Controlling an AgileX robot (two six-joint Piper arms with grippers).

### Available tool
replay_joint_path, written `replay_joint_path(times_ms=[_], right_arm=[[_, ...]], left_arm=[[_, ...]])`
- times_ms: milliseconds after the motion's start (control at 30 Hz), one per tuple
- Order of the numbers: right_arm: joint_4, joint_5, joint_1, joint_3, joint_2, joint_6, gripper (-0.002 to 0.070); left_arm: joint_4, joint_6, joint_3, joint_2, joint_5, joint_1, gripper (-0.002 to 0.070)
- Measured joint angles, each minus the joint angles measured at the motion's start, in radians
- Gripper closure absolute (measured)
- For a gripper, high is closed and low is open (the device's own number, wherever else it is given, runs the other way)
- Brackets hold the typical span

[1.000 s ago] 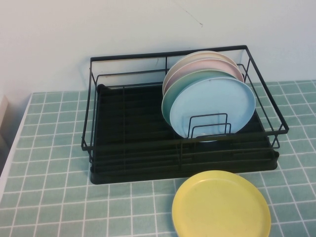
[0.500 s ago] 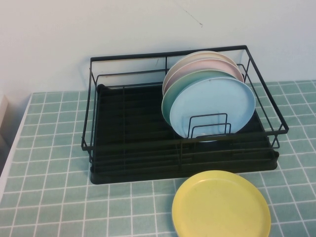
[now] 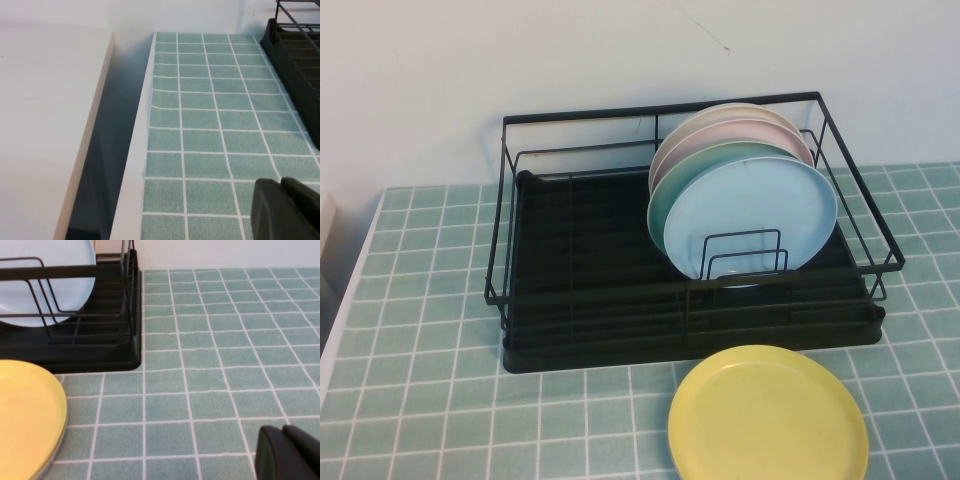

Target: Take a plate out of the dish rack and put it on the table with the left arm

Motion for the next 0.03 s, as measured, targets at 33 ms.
replay_joint_path(times_ms=[33], right_arm=[[0.0, 0.0, 0.0, 0.0, 0.0, 0.0, 0.0678]], left_arm=[[0.0, 0.0, 0.0, 0.0, 0.0, 0.0, 0.0678]])
